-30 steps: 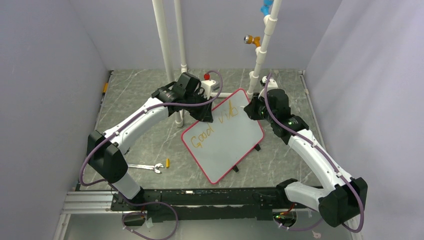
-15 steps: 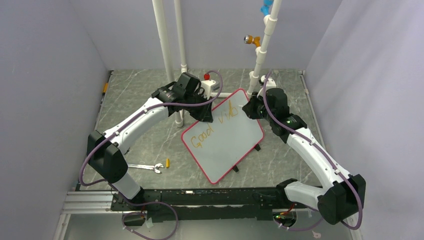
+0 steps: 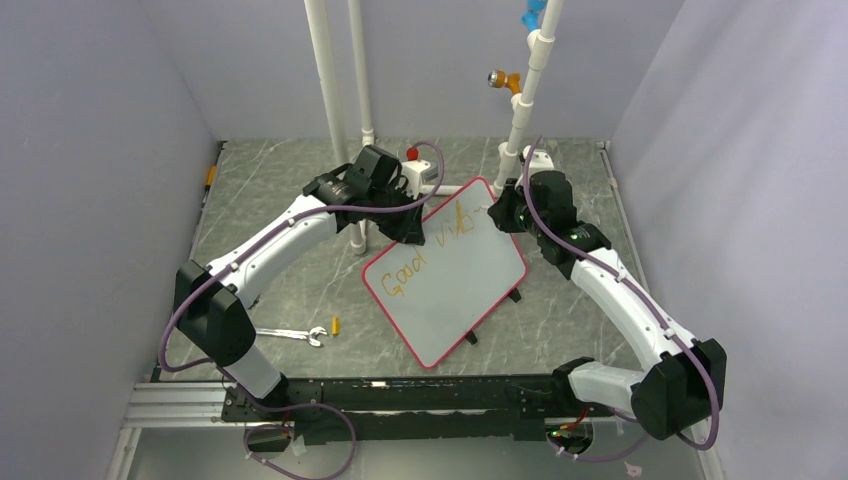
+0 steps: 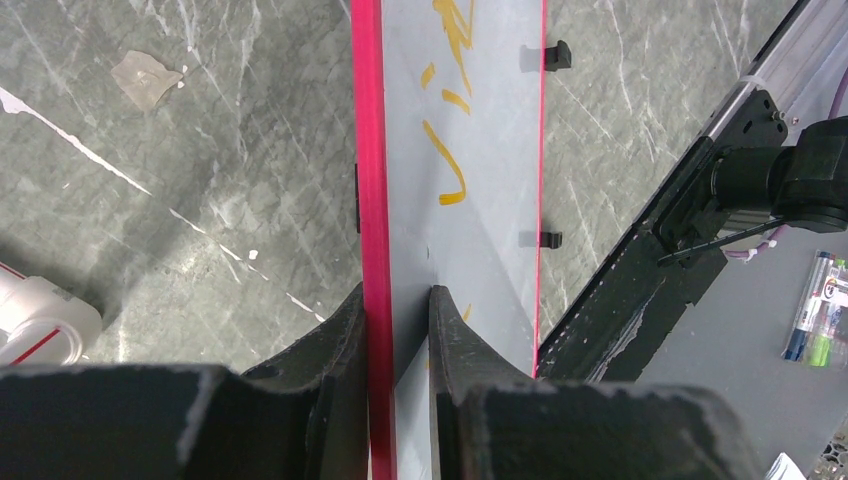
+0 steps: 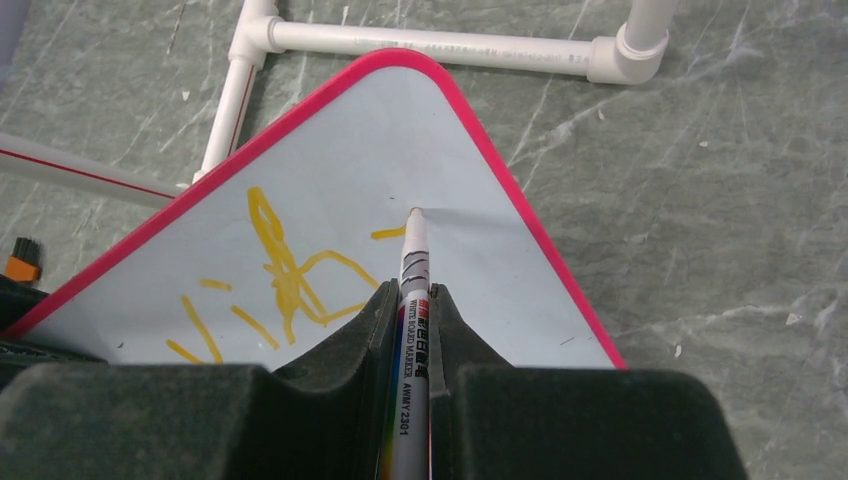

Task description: Write a sentence on the whiteboard

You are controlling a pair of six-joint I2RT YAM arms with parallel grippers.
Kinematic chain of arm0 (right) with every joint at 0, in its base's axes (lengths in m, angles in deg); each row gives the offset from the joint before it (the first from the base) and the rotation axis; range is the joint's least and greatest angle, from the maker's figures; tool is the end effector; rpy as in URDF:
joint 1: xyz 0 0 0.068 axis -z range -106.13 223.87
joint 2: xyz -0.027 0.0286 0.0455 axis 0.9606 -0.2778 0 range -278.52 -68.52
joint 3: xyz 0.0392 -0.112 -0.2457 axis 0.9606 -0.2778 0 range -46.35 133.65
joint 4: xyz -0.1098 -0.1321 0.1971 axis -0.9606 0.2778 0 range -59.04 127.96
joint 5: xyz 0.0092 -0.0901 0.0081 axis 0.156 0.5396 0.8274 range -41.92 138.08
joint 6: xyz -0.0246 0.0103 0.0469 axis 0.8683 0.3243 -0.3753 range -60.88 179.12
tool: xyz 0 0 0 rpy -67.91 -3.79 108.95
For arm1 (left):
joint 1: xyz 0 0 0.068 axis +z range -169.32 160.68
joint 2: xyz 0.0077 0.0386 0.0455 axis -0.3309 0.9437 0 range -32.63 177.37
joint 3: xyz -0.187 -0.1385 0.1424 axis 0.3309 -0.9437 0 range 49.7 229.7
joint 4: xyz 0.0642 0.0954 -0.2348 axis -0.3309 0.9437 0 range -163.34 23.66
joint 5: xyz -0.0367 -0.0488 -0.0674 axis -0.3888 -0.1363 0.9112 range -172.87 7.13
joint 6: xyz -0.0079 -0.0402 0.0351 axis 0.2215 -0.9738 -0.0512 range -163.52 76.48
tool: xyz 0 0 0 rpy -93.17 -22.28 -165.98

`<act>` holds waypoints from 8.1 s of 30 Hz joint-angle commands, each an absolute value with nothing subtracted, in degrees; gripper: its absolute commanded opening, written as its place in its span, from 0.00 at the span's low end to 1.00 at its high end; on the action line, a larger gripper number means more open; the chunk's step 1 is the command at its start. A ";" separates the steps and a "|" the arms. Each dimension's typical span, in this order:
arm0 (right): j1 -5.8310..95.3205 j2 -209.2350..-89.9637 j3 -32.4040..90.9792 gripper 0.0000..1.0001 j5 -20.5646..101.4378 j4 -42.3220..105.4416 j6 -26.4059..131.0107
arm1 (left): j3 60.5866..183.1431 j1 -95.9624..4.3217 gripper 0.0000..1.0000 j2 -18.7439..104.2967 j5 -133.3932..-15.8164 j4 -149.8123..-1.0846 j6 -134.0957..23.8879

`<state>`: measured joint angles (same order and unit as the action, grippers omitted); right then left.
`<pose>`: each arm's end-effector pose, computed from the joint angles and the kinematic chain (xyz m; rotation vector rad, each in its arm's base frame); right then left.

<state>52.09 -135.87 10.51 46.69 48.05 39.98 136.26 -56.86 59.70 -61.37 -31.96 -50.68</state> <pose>0.2479 0.1000 0.3207 -0.0634 2.0838 0.4651 0.2723 -0.2257 0.3337 0.8247 2.3352 -0.8021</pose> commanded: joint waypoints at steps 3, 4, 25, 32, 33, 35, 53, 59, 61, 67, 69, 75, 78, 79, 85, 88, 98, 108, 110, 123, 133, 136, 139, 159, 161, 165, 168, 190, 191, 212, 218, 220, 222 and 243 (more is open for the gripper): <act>52.23 -136.91 13.66 0.00 45.35 45.35 39.19 | 135.83 -57.46 0.00 59.10 -65.82 -31.93 -44.84; 52.17 -136.93 13.82 0.00 44.95 45.31 39.17 | 135.87 -57.44 0.00 59.05 -65.82 -31.84 -44.83; 51.91 -133.49 5.88 0.00 39.23 44.44 37.75 | 135.83 -57.42 0.00 58.87 -65.90 -31.94 -44.93; 51.90 -131.72 3.75 0.00 41.73 46.19 38.42 | 135.82 -57.42 0.00 59.00 -65.95 -31.94 -44.92; 51.91 -131.60 3.75 0.00 42.26 46.53 38.57 | 135.83 -57.45 0.00 59.03 -65.94 -31.88 -44.93; 51.91 -131.29 3.96 0.00 43.41 47.18 38.70 | 135.83 -57.43 0.00 59.18 -65.99 -31.83 -44.93; 51.91 -128.70 9.92 0.00 49.55 49.95 40.22 | 135.83 -57.55 0.00 58.93 -65.84 -31.95 -44.93; 51.95 -127.61 10.74 0.00 52.49 47.92 39.96 | 135.78 -57.79 0.00 58.73 -65.98 -31.89 -44.93; 51.98 -128.46 11.39 0.00 53.26 47.27 39.89 | 135.79 -57.81 0.00 58.69 -66.01 -31.95 -44.93; 51.97 -131.71 13.86 0.00 53.59 45.55 39.39 | 135.76 -57.87 0.00 58.52 -66.16 -31.81 -44.76; 52.01 -132.40 14.38 0.00 53.46 44.77 39.32 | 135.67 -57.89 0.00 58.40 -66.23 -31.86 -44.79; 51.99 -134.80 15.80 0.00 53.69 43.87 39.30 | 135.74 -58.05 0.00 58.61 -66.01 -31.82 -44.79; 52.01 -135.52 15.74 0.00 53.70 43.45 39.34 | 135.65 -58.00 0.00 58.45 -66.16 -31.89 -44.84; 52.00 -135.70 15.79 0.00 53.75 43.34 39.41 | 135.61 -58.14 0.00 58.43 -66.08 -31.94 -44.84; 51.99 -137.06 15.62 0.00 54.51 42.76 40.08 | 135.74 -58.22 0.00 58.57 -66.08 -31.86 -44.80; 51.95 -137.58 15.80 0.00 54.90 42.57 40.43 | 135.65 -58.23 0.00 58.48 -66.24 -31.86 -44.75; 51.99 -139.65 16.47 0.00 51.56 42.66 40.83 | 135.75 -58.19 0.00 58.36 -66.51 -31.69 -44.51; 52.02 -140.65 16.29 0.00 46.00 43.35 40.80 | 135.70 -58.22 0.00 58.10 -66.63 -31.68 -44.57; 52.03 -140.44 15.91 0.00 45.49 43.31 40.66 | 135.74 -58.25 0.00 58.16 -66.69 -31.68 -44.49; 51.90 -138.53 12.41 0.00 43.69 43.70 40.22 | 135.74 -58.17 0.00 58.20 -66.87 -31.67 -44.41; 51.83 -136.23 8.94 0.00 44.20 44.21 39.96 | 135.66 -58.17 0.00 58.46 -66.97 -31.67 -44.57; 51.84 -135.89 8.47 0.00 45.15 44.60 40.04 | 135.67 -58.23 0.00 58.55 -66.96 -31.66 -44.58; 51.83 -135.69 8.17 0.00 46.12 45.06 40.13 | 135.65 -58.20 0.00 58.56 -66.87 -31.68 -44.63; 51.90 -135.97 7.89 0.00 52.33 46.99 40.15 | 135.65 -58.26 0.00 58.42 -66.87 -31.71 -44.59; 51.92 -135.85 7.68 0.00 52.42 47.22 40.00 | 135.65 -58.26 0.00 58.35 -66.85 -31.68 -44.61; 51.91 -135.60 6.78 0.00 52.27 47.31 39.73 | 135.60 -58.28 0.00 58.33 -66.87 -31.64 -44.61; 51.96 -135.40 5.92 0.00 51.66 47.09 39.45 | 135.56 -58.27 0.00 58.23 -66.95 -31.74 -44.62; 51.83 -134.97 6.33 0.00 43.21 44.75 37.67 | 135.56 -58.36 0.00 58.06 -67.14 -31.68 -44.59; 51.82 -135.03 6.57 0.00 43.16 44.82 37.67 | 135.56 -58.37 0.00 58.04 -67.18 -31.68 -44.57; 51.82 -127.84 8.59 0.00 44.08 50.64 38.76 | 135.48 -58.38 0.00 57.50 -68.32 -31.45 -44.23; 51.85 -124.69 7.03 0.00 41.22 52.57 38.78 | 135.70 -58.34 0.00 58.16 -68.49 -31.28 -44.23; 51.72 -123.47 6.28 0.00 39.09 52.61 39.34 | 135.49 -58.30 0.00 57.94 -68.77 -31.33 -44.22; 51.34 -122.34 5.77 0.00 38.15 53.28 39.59 | 135.41 -58.28 0.00 57.77 -69.55 -31.32 -44.27; 47.04 -117.92 1.91 0.00 34.37 55.01 38.51 | 132.45 -57.33 0.00 54.76 -72.76 -34.67 -45.74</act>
